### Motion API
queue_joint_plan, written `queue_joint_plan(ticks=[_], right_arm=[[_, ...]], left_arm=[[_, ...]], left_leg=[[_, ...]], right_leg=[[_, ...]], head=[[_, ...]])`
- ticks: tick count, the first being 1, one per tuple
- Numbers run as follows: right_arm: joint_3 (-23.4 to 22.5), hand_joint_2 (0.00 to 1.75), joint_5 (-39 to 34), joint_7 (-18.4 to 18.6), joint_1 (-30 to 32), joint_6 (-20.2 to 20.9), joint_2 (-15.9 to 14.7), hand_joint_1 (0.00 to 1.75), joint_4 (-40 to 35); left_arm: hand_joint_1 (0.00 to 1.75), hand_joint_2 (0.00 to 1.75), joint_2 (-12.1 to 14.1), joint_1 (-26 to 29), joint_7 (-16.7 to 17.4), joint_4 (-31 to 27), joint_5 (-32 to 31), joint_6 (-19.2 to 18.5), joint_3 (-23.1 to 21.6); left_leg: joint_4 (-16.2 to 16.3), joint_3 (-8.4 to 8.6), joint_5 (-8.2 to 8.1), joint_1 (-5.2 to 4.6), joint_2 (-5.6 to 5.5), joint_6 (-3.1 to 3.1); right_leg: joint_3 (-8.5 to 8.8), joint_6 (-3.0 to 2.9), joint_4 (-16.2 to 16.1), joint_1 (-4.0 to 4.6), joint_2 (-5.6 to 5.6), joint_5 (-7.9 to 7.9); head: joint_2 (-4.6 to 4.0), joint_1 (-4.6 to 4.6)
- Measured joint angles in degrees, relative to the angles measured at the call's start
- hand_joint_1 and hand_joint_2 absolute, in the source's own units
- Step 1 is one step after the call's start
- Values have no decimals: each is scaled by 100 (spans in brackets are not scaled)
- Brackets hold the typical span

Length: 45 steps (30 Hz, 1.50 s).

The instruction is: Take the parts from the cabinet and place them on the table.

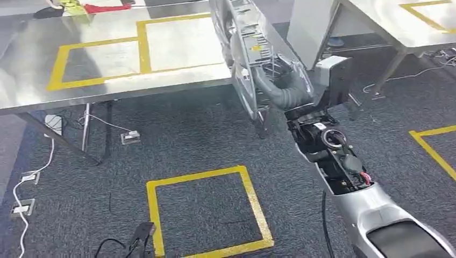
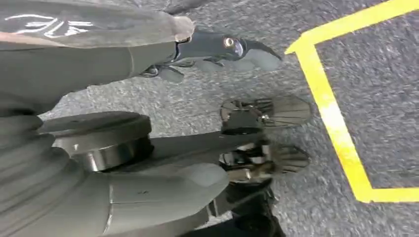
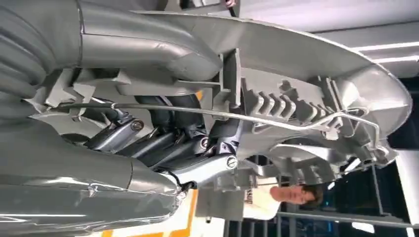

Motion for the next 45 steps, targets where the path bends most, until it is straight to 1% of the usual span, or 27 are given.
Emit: queue_joint_plan(ticks=[2,3,4,6,8,9,10,12,14,17,19,20,22,23,24,25,26,28,29,34,35,38,39,41,43,44,45], right_arm=[[0,175,0,0,-2,-2,2,175,0],[0,175,0,2,2,-2,0,175,-2],[0,175,0,2,-4,-2,0,175,2],[2,175,0,0,-11,0,0,175,4],[2,175,0,0,-2,2,0,175,26],[4,175,0,0,1,2,0,175,33],[4,175,0,2,0,2,0,175,37],[4,175,0,2,-3,2,0,175,39],[9,175,0,9,-23,20,2,175,52],[15,175,0,15,-23,48,15,175,55],[15,175,0,17,-28,50,33,175,52],[15,175,0,20,-27,50,35,175,52],[13,175,0,17,-25,52,46,175,57],[15,175,-2,17,-24,55,48,175,63],[15,175,0,17,-23,55,48,175,74],[15,175,0,20,-22,57,50,175,83],[15,175,0,20,-22,57,52,175,83],[15,175,0,20,-26,59,70,175,83],[13,175,-2,15,-35,61,74,175,83],[20,175,0,17,-47,68,79,175,85],[24,175,-2,17,-54,70,79,175,85],[46,175,-2,17,-40,74,79,175,89],[52,175,-2,17,-29,74,79,175,94],[65,175,-2,20,-28,74,79,175,105],[72,175,-2,24,-32,72,79,175,105],[79,175,-2,24,-37,72,79,175,107],[83,175,-2,24,-51,72,79,175,107]], left_arm=[[0,175,0,4,0,-2,0,0,-2],[0,175,0,10,2,0,4,0,-2],[0,175,2,12,0,0,4,2,-2],[0,175,0,10,0,-2,7,13,-2],[0,175,-9,15,0,0,7,13,-4],[0,175,-11,18,0,0,7,13,-4],[0,175,-13,20,0,-2,7,13,-4],[0,175,-26,20,0,-2,4,13,-7],[0,175,-28,15,2,0,7,35,-11],[0,175,-33,50,9,0,9,55,-11],[0,175,-22,54,7,0,11,63,-11],[0,175,-24,52,7,0,11,63,-11],[0,175,-22,65,4,0,11,63,-11],[0,175,-22,80,4,0,11,63,-11],[0,175,-22,91,2,0,11,63,-11],[0,175,-20,94,2,0,11,63,-11],[0,175,-15,91,0,0,11,63,-11],[0,175,-9,84,0,0,11,63,-11],[0,175,-15,76,0,0,11,63,-11],[0,175,-11,80,0,0,13,55,-13],[0,175,-11,77,0,0,13,55,-13],[0,175,-13,84,0,0,13,52,-13],[0,175,-11,86,0,0,13,48,-13],[0,175,-11,86,0,0,13,48,-13],[0,175,-13,83,0,0,13,48,-13],[0,175,-33,85,0,0,13,48,-13],[0,175,-33,78,0,0,13,48,-15]], left_leg=[[-54,28,-6,6,-8,0],[-131,88,10,69,-3,7],[-160,130,4,56,-6,23],[-157,161,-16,49,-3,58],[-149,179,-40,44,-3,81],[-139,194,-58,45,-7,79],[-121,213,-84,47,-17,77],[-70,261,-150,48,-41,44],[-11,225,-191,9,-45,-6],[-46,213,-179,23,-28,-77],[97,172,-285,17,-20,-153],[386,21,-435,30,-17,-197],[1340,-489,-826,80,-14,-269],[1736,-718,-929,99,-13,-294],[1843,-820,-874,114,-12,-307],[1640,-760,-677,122,-11,-310],[1220,-581,-409,128,-10,-310],[119,-67,119,151,-5,-315],[-50,13,44,112,-21,-316],[-96,60,31,114,-35,-86],[-100,78,17,110,-33,-45],[-97,117,-21,70,-26,24],[-96,134,-33,57,-27,39],[-94,189,-66,36,-41,51],[-94,265,-112,19,-63,37],[-94,267,-128,15,-63,25],[-59,240,-135,-17,-68,-1]], right_leg=[[36,68,-47,-7,-6,-10],[17,94,-9,-9,-39,-59],[-37,113,180,6,-77,-176],[-447,132,1056,2,-92,-589],[-838,152,1770,3,-93,-777],[-871,154,1756,1,-97,-665],[-765,148,1465,-2,-103,-423],[-326,115,452,-3,-115,173],[-149,67,25,48,-127,199],[-146,-17,-15,40,-91,148],[-55,-68,-107,-29,-95,167],[-44,-89,-113,-39,-106,165],[-39,-111,-113,-37,-109,150],[-33,-121,-112,-37,-108,139],[-20,-113,-111,-40,-104,130],[4,-101,-111,-51,-97,114],[32,-86,-108,-64,-90,95],[92,-23,-103,-85,-79,45],[78,16,-88,-44,-63,21],[99,173,-66,-79,-82,-63],[4,173,182,-69,-107,-220],[-685,171,1606,-52,-110,-826],[-829,165,1846,-42,-110,-832],[-695,111,1438,-16,-109,-454],[-218,8,354,32,-110,141],[-92,-59,21,60,-119,207],[-28,-63,-118,77,-122,181]], head=[[0,0],[0,13],[0,59],[0,138],[0,175],[0,190],[0,225],[0,264],[0,282],[0,251],[0,261],[0,207],[0,153],[0,140],[0,127],[0,111],[0,103],[0,74],[0,37],[0,127],[0,179],[0,258],[0,264],[0,284],[0,317],[0,319],[0,310]])
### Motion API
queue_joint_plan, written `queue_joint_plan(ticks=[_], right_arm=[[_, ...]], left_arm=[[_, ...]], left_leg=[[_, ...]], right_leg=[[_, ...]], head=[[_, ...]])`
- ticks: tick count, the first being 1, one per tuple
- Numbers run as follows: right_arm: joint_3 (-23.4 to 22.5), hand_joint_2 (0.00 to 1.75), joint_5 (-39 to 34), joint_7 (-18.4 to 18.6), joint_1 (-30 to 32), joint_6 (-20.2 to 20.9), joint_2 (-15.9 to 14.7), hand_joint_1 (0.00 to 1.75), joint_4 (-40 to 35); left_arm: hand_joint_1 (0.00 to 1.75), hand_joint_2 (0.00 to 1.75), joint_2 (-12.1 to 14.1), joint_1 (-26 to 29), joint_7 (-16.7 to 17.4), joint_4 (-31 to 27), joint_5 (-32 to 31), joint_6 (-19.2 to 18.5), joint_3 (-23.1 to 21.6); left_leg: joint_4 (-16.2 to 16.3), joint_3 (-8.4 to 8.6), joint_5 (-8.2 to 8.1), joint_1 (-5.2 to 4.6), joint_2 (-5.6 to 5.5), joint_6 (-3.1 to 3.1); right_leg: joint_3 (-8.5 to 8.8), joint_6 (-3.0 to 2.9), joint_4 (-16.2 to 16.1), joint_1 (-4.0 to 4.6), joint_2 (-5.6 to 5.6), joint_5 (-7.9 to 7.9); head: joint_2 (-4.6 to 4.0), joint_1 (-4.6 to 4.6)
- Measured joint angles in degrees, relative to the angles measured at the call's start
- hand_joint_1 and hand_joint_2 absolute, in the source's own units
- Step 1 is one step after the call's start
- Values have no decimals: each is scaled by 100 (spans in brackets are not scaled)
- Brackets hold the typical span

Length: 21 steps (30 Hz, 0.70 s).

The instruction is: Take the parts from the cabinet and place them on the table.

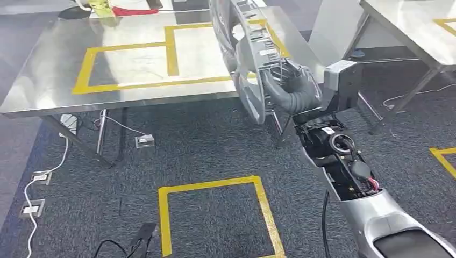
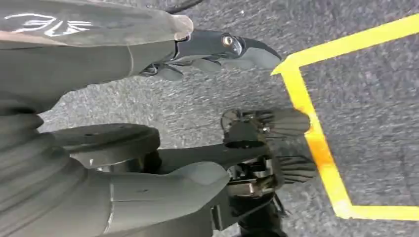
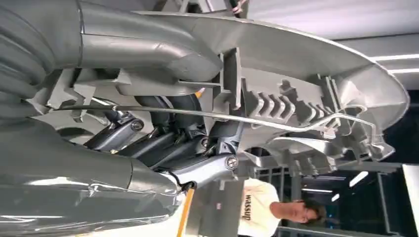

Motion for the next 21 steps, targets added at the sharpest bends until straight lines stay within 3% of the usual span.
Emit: queue_joint_plan(ticks=[3,4,5,6,8,9,10,11,13,14,15,16,17,19,20,21], right_arm=[[7,175,0,-2,0,-6,0,175,0],[4,175,0,0,-3,-9,2,175,0],[4,175,0,0,-9,0,2,175,0],[4,175,0,4,-17,7,7,175,7],[7,175,0,2,-15,22,15,175,13],[9,175,0,2,-12,28,17,175,18],[9,175,0,2,-9,28,18,175,24],[9,175,0,2,-6,28,17,175,33],[9,175,0,4,-10,28,28,175,37],[9,175,0,4,-14,30,31,175,37],[9,175,0,2,-25,37,31,175,37],[9,175,0,4,-34,37,33,175,37],[9,175,0,2,-37,44,33,175,39],[11,175,0,2,-37,44,31,175,37],[11,175,0,4,-36,44,31,175,39],[11,175,0,7,-40,39,31,175,37]], left_arm=[[0,175,0,7,0,0,0,0,-2],[0,175,11,-1,2,0,0,0,-7],[0,175,9,-5,2,0,0,0,-13],[0,175,9,-14,2,0,0,0,-20],[0,175,11,-11,2,0,0,2,-35],[0,175,11,-3,2,0,0,2,-35],[0,175,11,4,2,0,0,2,-35],[0,175,13,6,2,0,0,2,-35],[0,175,26,-4,4,0,0,2,-37],[0,175,22,-9,2,0,0,2,-37],[0,175,15,-20,2,0,0,2,-39],[0,175,20,-24,2,0,-2,2,-42],[0,175,20,-21,4,0,-2,2,-48],[0,175,20,-26,4,0,-13,0,-72],[0,175,20,-27,7,0,-20,0,-81],[0,175,20,-33,7,0,-24,-7,-89]], left_leg=[[-48,12,4,19,16,-71],[-32,0,-34,-2,25,-107],[136,-46,-132,10,38,-164],[493,-221,-318,34,40,-208],[1459,-726,-704,84,43,-276],[1808,-934,-789,100,45,-300],[1893,-1027,-728,122,46,-318],[1664,-962,-509,143,48,-335],[594,-490,90,187,58,-362],[115,-277,278,216,73,-374],[-65,-204,204,179,54,-357],[-23,-226,202,187,36,-278],[-12,-234,178,172,33,-239],[-19,-214,168,174,33,-145],[-40,-180,161,182,34,-101],[-40,-164,146,173,34,-67]], right_leg=[[-8,-29,-12,3,22,-8],[71,-53,-90,-75,14,15],[96,-65,-125,-75,14,22],[102,-70,-128,-79,6,24],[103,-83,-127,-88,2,15],[102,-87,-125,-96,2,9],[110,-82,-124,-109,6,2],[126,-65,-123,-125,13,-13],[169,-2,-105,-164,29,-56],[171,40,-92,-159,35,-86],[136,83,-43,-117,53,-117],[133,104,-56,-112,56,-110],[144,134,-66,-109,54,-121],[169,206,-73,-143,56,-153],[150,229,43,-155,27,-239],[22,229,339,-153,6,-423]], head=[[0,-9],[0,-13],[0,-9],[0,-61],[0,-83],[0,-94],[0,-113],[0,-129],[0,-166],[0,-201],[0,-260],[0,-236],[0,-175],[0,-151],[0,-116],[0,-77]])
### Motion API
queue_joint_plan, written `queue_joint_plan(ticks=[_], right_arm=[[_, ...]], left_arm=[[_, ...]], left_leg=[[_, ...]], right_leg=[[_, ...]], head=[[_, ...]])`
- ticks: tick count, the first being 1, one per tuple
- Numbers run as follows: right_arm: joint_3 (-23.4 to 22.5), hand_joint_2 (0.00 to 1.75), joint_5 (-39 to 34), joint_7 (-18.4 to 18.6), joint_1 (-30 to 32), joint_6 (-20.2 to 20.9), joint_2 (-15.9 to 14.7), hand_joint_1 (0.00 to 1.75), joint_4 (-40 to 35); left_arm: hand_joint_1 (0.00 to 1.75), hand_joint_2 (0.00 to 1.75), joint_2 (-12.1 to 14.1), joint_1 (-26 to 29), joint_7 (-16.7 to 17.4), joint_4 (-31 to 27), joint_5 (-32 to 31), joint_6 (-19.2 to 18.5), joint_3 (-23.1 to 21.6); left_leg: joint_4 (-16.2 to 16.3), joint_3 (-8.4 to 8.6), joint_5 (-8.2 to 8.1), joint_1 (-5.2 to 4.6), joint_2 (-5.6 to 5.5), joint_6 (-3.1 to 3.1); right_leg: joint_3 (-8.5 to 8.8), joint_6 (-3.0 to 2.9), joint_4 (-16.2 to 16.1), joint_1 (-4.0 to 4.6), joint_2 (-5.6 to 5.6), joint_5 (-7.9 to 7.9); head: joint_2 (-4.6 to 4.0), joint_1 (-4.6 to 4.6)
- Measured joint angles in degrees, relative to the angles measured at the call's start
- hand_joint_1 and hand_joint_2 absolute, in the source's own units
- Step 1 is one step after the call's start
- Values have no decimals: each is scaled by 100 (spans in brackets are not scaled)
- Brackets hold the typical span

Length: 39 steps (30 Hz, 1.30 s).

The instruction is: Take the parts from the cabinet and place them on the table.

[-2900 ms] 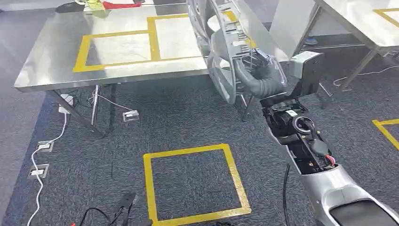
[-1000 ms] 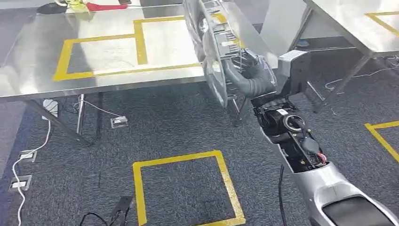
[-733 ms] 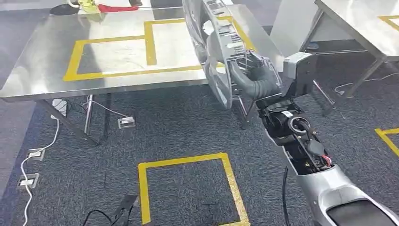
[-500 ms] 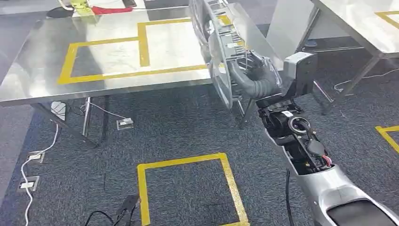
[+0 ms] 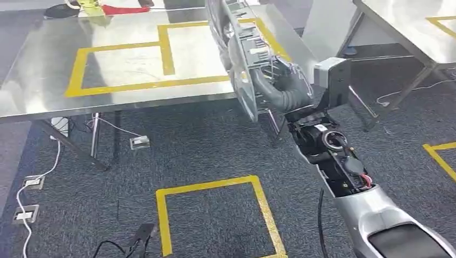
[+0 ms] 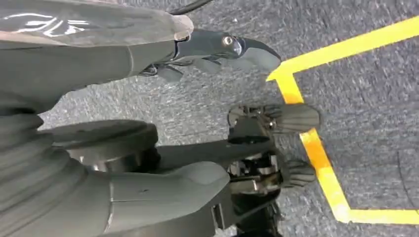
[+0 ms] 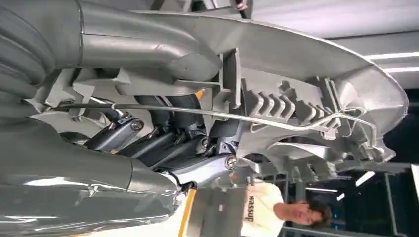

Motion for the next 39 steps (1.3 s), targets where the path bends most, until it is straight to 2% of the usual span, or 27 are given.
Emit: queue_joint_plan(ticks=[2,3,4,5,6,8,9,12,14,15,17,18,19,20,21,23,24,25,27,28,31,32,34,35,36,37,39], right_arm=[[2,175,0,9,18,-11,0,175,0],[2,175,0,11,39,-13,0,175,0],[2,175,0,18,60,-22,0,175,0],[2,175,2,24,68,-22,0,175,0],[2,175,2,33,67,-22,0,175,0],[2,175,2,33,64,-26,0,175,-4],[2,175,2,33,63,-28,0,175,-7],[4,175,2,35,63,-31,0,175,-13],[2,175,2,42,63,-37,0,175,-20],[0,175,2,46,58,-39,0,175,-22],[0,175,2,48,62,-39,0,175,-24],[0,175,4,48,64,-39,0,175,-24],[0,175,2,48,66,-39,0,175,-24],[0,175,4,52,68,-39,0,175,-24],[0,175,4,59,67,-39,0,175,-24],[0,175,4,66,66,-39,0,175,-26],[0,175,4,66,65,-39,0,175,-28],[0,175,4,66,62,-39,0,175,-28],[2,175,4,70,63,-37,2,175,-28],[7,175,22,70,63,-35,0,175,-28],[7,175,33,74,64,-37,0,175,-33],[7,175,37,72,59,-37,0,175,-33],[9,175,37,72,72,-35,0,175,-31],[9,175,37,72,81,-35,0,175,-31],[9,175,37,72,90,-35,0,175,-31],[9,175,37,74,93,-37,0,175,-31],[9,175,37,74,91,-37,0,175,-31]], left_arm=[[0,175,0,-6,2,0,0,-11,-15],[0,175,0,-5,2,0,0,-11,-31],[0,175,0,-2,4,0,0,-11,-35],[0,175,0,-2,4,0,0,-11,-37],[0,175,0,-3,4,0,0,-11,-37],[0,175,-2,-6,4,0,0,-15,-39],[0,175,-18,-9,4,0,0,-35,-39],[0,175,-11,-10,4,0,2,-39,-39],[0,175,2,-21,4,0,2,-39,-42],[0,175,2,-27,4,0,0,-39,-42],[0,175,2,-27,4,0,2,-39,-42],[0,175,7,-19,4,0,7,-39,-42],[0,175,7,-13,4,0,7,-39,-42],[0,175,7,-12,4,0,9,-39,-42],[0,175,13,-15,4,0,9,-39,-42],[0,175,22,-25,4,0,9,-39,-42],[0,175,15,-29,4,0,9,-42,-42],[0,175,13,-34,4,0,9,-44,-42],[0,175,15,-30,4,0,11,-46,-42],[0,175,15,-23,4,0,13,-46,-42],[0,175,15,-28,2,0,13,-50,-42],[0,175,15,-32,2,0,13,-50,-42],[0,175,15,-30,2,0,13,-50,-42],[0,175,15,-27,2,0,13,-52,-44],[0,175,13,-26,2,0,13,-52,-44],[0,175,13,-25,2,0,13,-52,-42],[0,175,7,-27,2,0,13,-52,-44]], left_leg=[[2,26,-22,-27,5,39],[3,38,-34,-46,6,57],[4,56,-46,-63,4,73],[4,80,-59,-76,0,83],[4,108,-76,-86,-11,86],[5,175,-117,-101,-28,69],[11,170,-128,-128,-29,48],[1,142,-122,-114,-23,-21],[33,146,-177,-113,-8,-81],[251,64,-310,-121,3,-117],[1168,-394,-733,-81,9,-170],[1602,-626,-882,-70,10,-193],[1872,-789,-922,-58,11,-212],[1834,-807,-817,-41,13,-225],[1527,-686,-592,-30,16,-230],[421,-175,-30,-9,26,-230],[55,-31,25,2,36,-228],[-8,16,-12,-34,25,-216],[0,-2,-4,-35,12,-154],[9,-3,-19,-45,9,-123],[-36,55,-19,-29,6,-7],[-41,71,-31,-29,10,38],[-36,88,-50,-44,14,70],[-33,94,-58,-51,13,78],[-30,105,-67,-53,10,85],[-26,124,-82,-54,2,84],[-13,181,-125,-53,-22,58]], right_leg=[[-468,0,987,20,2,-437],[-678,-5,1395,24,1,-558],[-789,-17,1564,30,1,-539],[-748,-45,1421,44,1,-371],[-590,-80,1033,62,2,-107],[-125,-191,-41,109,1,465],[-24,-239,-221,139,6,430],[-20,-251,-339,168,18,407],[61,-296,-440,87,11,443],[83,-321,-462,85,11,446],[83,-343,-461,85,3,442],[82,-350,-460,86,3,436],[84,-356,-459,86,4,429],[92,-354,-459,83,7,425],[103,-340,-457,77,13,414],[136,-291,-439,56,27,375],[133,-260,-428,63,32,354],[106,-232,-398,111,43,337],[101,-212,-407,106,47,342],[108,-191,-412,104,46,333],[84,-87,-267,60,17,198],[-81,-67,104,64,7,-17],[-568,-43,1118,59,7,-439],[-759,-39,1474,59,7,-532],[-836,-42,1557,59,7,-473],[-763,-54,1342,60,7,-283],[-314,-97,337,60,5,298]], head=[[0,54],[0,68],[0,74],[0,76],[0,85],[0,107],[0,98],[0,98],[0,101],[0,60],[0,-2],[0,-9],[0,-26],[0,-46],[0,-61],[0,-90],[0,-118],[0,-149],[0,-116],[0,-54],[0,-35],[0,13],[0,66],[0,66],[0,70],[0,77],[0,98]])
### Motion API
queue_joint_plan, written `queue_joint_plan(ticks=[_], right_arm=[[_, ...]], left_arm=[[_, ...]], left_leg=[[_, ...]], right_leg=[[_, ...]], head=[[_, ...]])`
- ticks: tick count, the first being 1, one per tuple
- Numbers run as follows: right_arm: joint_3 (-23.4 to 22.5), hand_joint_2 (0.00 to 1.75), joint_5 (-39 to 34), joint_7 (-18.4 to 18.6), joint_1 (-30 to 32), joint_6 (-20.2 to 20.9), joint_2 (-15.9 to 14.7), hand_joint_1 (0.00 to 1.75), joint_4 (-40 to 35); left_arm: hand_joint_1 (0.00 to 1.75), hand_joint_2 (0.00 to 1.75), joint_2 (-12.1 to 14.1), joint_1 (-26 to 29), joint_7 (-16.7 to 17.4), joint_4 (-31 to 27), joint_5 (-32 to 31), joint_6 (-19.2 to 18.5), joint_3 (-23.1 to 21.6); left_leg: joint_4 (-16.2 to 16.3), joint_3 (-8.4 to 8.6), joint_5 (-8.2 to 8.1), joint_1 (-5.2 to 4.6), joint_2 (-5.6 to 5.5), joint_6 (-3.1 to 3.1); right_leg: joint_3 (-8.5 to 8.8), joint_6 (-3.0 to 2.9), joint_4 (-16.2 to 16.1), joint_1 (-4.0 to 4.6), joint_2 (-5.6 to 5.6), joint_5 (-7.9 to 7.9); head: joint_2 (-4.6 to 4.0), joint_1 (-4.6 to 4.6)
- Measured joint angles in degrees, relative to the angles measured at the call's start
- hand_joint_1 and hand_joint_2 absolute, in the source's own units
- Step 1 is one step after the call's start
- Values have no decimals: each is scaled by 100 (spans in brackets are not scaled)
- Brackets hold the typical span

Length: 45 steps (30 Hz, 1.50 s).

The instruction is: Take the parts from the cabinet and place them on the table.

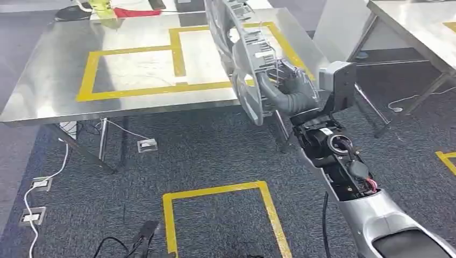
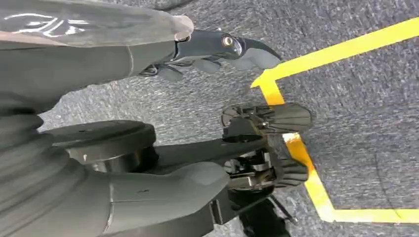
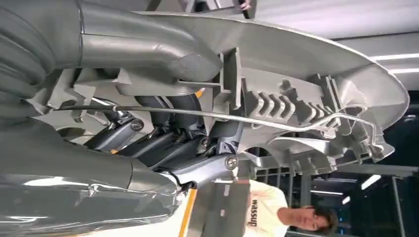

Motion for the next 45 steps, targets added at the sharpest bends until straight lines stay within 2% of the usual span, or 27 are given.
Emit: queue_joint_plan(ticks=[1,5,7,8,10,11,12,13,14,16,17,21,22,23,26,27,28,29,31,32,36,38,39,41,42,43,45], right_arm=[[-2,175,0,0,0,0,0,175,0],[2,175,18,-2,4,0,0,175,0],[-2,175,17,0,2,-2,0,175,-9],[-2,175,22,2,-3,-2,0,175,-13],[-2,175,22,-2,0,-2,0,175,-13],[-2,175,22,-2,1,-2,0,175,-13],[-2,175,22,-2,4,-2,2,175,-13],[-2,175,22,0,5,-2,0,175,-13],[-2,175,22,2,5,-2,0,175,-13],[-2,175,22,0,4,-2,2,175,-13],[-2,175,22,0,2,-2,2,175,-13],[2,175,22,0,-2,0,2,175,-13],[0,175,24,0,1,0,0,175,-15],[0,175,24,0,-5,0,2,175,-15],[4,175,39,-2,-10,11,0,175,-11],[4,175,39,0,0,11,0,175,-7],[4,175,39,0,6,11,0,175,-7],[4,175,39,0,5,11,0,175,0],[4,175,39,0,2,11,2,175,0],[4,175,39,0,-1,11,0,175,0],[13,175,39,0,-1,9,0,175,7],[13,175,46,0,-7,9,2,175,2],[13,175,52,2,-13,9,2,175,4],[13,175,52,0,-12,9,2,175,7],[13,175,52,-2,-11,11,2,175,9],[13,175,52,-2,-11,13,2,175,15],[13,175,52,0,-11,17,2,175,28]], left_arm=[[0,175,-4,0,0,0,0,0,2],[0,175,-4,4,0,0,0,0,0],[0,175,7,-2,0,0,0,0,2],[0,175,4,-7,0,0,0,0,2],[0,175,2,-1,0,0,0,0,2],[0,175,2,8,0,0,0,0,0],[0,175,2,13,0,0,0,0,0],[0,175,2,13,0,0,0,0,0],[0,175,4,8,0,0,0,0,2],[0,175,9,-3,0,0,0,0,0],[0,175,9,-9,0,0,0,0,0],[0,175,7,-12,13,0,0,0,0],[0,175,4,-13,13,0,0,0,0],[0,175,4,-16,13,0,0,0,0],[0,175,0,-19,13,0,0,-2,0],[0,175,-2,-17,13,0,2,-2,0],[0,175,-4,-15,13,0,2,-4,0],[0,175,-4,-14,13,0,2,-4,0],[0,175,-15,-15,13,0,2,-9,0],[0,175,-17,-15,13,0,2,-9,0],[0,175,-20,-12,13,0,2,-9,-4],[0,175,-15,-20,13,0,2,-9,-4],[0,175,-17,-28,13,0,2,-9,-4],[0,175,-17,-23,15,0,2,-9,-4],[0,175,-17,-16,17,0,2,-9,-6],[0,175,-18,-14,17,0,4,-9,-7],[0,175,-17,-19,17,0,2,-9,-7]], left_leg=[[4,27,-23,-1,-8,-24],[-18,1,-19,-36,-6,-134],[63,0,-97,-21,11,-197],[334,-117,-258,-27,25,-227],[1294,-614,-684,-7,30,-275],[1711,-838,-818,-5,30,-288],[1923,-980,-822,-3,31,-298],[1804,-964,-669,-2,32,-296],[1441,-815,-424,-1,34,-285],[269,-275,158,0,44,-238],[16,-140,133,-24,43,-206],[-26,-145,103,-51,31,-88],[-81,-97,117,-4,33,-46],[-89,-79,106,-4,34,-24],[-85,-66,85,-7,40,32],[-80,-63,79,-7,39,38],[-77,-51,66,-4,35,39],[-71,-32,50,-1,26,35],[-49,25,0,7,3,-1],[-37,35,-29,5,-2,-33],[-20,-7,-25,-28,0,-136],[105,-27,-128,-11,22,-200],[442,-190,-320,-13,34,-225],[1454,-716,-733,0,36,-261],[1831,-927,-825,0,36,-270],[1946,-1025,-782,0,37,-267],[1313,-783,-329,-3,37,-227]], right_leg=[[210,-32,-493,2,-1,218],[274,-102,-674,55,22,118],[361,-161,-757,-5,16,148],[374,-198,-768,-10,9,144],[373,-223,-767,4,4,135],[373,-232,-766,9,4,128],[379,-243,-765,12,6,120],[391,-242,-765,12,11,114],[407,-239,-764,12,20,104],[458,-207,-761,11,31,64],[450,-175,-753,48,37,44],[456,-77,-757,48,41,10],[443,-39,-722,29,31,-43],[382,-14,-530,39,14,-169],[-286,32,851,32,9,-784],[-455,38,1155,32,8,-840],[-494,39,1161,30,4,-734],[-394,32,892,28,1,-514],[71,4,-145,23,-3,76],[227,-7,-578,23,-7,201],[274,-106,-676,63,37,113],[351,-168,-738,19,33,131],[359,-202,-739,16,23,126],[358,-237,-739,27,17,114],[360,-242,-739,31,18,111],[370,-250,-739,35,20,106],[404,-249,-738,41,35,84]], head=[[0,13],[0,0],[0,0],[0,-54],[0,-124],[0,-137],[0,-149],[0,-166],[0,-190],[0,-232],[0,-245],[0,-188],[0,-184],[0,-159],[0,-70],[0,-63],[0,-50],[0,-31],[0,-9],[0,0],[0,-44],[0,-44],[0,-90],[0,-144],[0,-162],[0,-184],[0,-212]])
